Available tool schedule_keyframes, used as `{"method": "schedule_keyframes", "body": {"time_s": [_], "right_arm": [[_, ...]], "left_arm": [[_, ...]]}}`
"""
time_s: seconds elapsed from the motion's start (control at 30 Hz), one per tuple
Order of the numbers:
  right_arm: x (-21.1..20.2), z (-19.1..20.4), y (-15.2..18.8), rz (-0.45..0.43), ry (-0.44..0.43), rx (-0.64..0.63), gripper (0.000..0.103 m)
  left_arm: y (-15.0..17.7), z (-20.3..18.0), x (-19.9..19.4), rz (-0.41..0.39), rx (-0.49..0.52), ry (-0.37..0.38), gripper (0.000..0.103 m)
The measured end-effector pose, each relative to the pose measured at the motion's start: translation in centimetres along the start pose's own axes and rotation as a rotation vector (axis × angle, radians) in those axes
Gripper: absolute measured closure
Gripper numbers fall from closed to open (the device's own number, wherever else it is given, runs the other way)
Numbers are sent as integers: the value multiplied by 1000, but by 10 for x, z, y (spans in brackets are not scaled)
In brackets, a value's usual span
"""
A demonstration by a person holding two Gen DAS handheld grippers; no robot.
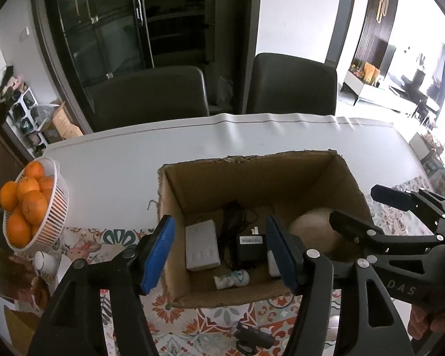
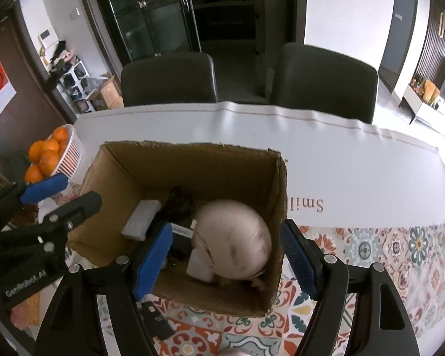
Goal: Organize rigid objects
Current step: 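Open both tools to drop the charger and pink device into the box, then move both tools back toward the black flashlight and silver egg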
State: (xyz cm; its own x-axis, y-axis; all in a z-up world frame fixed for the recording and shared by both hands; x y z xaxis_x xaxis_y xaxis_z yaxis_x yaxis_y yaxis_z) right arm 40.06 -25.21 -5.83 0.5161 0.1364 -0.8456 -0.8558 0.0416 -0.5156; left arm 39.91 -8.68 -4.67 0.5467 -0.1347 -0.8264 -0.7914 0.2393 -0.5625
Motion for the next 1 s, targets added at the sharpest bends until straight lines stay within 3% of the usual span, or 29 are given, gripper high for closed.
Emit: {"method": "schedule_keyframes", "body": {"time_s": [0.6,1.0], "right_arm": [[-58,8,24,-124,61,3,27],[-90,12,56,-184,90,21,27]], "left_arm": [[31,-5,-54,-84,8,-33,37],[58,-14,-79,-125,38,-10,33]]}}
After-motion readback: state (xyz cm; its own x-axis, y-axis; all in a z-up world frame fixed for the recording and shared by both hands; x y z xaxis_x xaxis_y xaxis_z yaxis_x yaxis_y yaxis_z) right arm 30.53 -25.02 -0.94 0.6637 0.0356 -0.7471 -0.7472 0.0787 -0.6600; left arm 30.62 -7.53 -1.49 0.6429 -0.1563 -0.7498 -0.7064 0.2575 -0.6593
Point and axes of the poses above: each gripper's, at about its wrist camera, not at the fingertips, and x roughly the way its jaws point, z to its left, y to its underside, the point moved 1 cm from there along x, roughly the way its jaws point, and after that the axes turned 4 degrees about x, right-handed, at the moved point
